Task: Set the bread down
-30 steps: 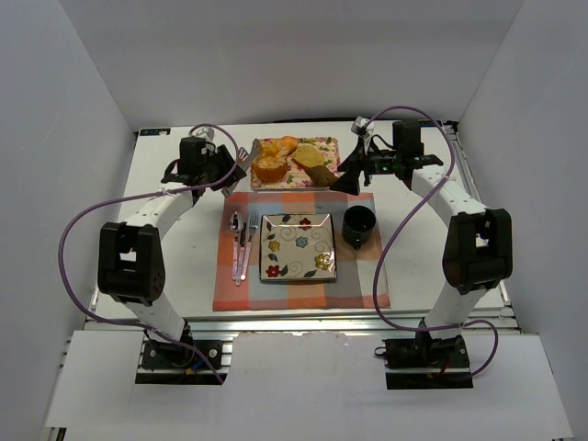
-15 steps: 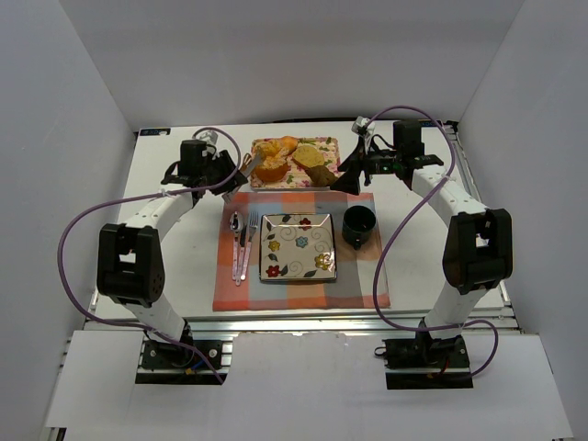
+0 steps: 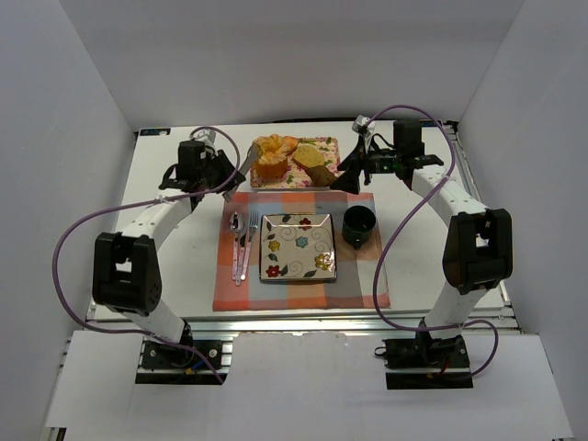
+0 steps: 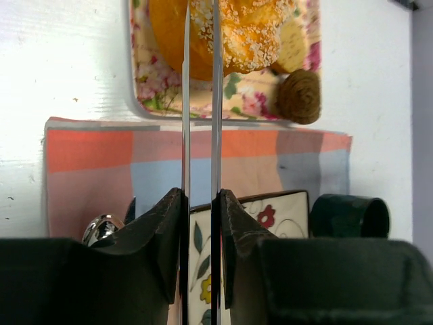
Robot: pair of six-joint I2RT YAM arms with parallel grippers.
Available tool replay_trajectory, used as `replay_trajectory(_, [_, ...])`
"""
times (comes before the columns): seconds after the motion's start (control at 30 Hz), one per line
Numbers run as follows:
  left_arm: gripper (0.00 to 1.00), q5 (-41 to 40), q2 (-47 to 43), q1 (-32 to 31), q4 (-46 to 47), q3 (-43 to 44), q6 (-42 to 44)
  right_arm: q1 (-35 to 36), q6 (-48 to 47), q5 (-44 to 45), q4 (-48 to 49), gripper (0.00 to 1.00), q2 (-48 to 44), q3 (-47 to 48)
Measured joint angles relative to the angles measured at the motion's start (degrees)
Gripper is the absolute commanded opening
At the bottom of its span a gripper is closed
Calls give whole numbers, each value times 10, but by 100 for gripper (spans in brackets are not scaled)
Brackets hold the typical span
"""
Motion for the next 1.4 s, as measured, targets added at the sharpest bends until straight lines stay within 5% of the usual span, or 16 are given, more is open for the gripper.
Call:
replay_trajectory(0.4, [0,81,-183,-1,-10,-80,14,0,-11,-2,-3,89,0,-1])
replay_trajectory(0.7, [0,147,-331,-5,-171,-148,59,-4,-34,-4,-21,89,-19,-23])
replay_trajectory(1.03, [1,176,-374,-19,-284,-183,90,-5,-45,-4,-35,89,-49,-55])
replay_trajectory(1.2, [17,173,-367,-31,-286,-206,89,-5,-45,-3,-38,89,-68,-78])
replay_trajectory(1.23, [27,172,-366,-34,-285,-209,88,-5,-45,-3,-38,90,-73,-82])
replay_trajectory(1.4, [47,163,-364,-43,-284,-211,87,-5,-50,-1,-42,89,-102,-103])
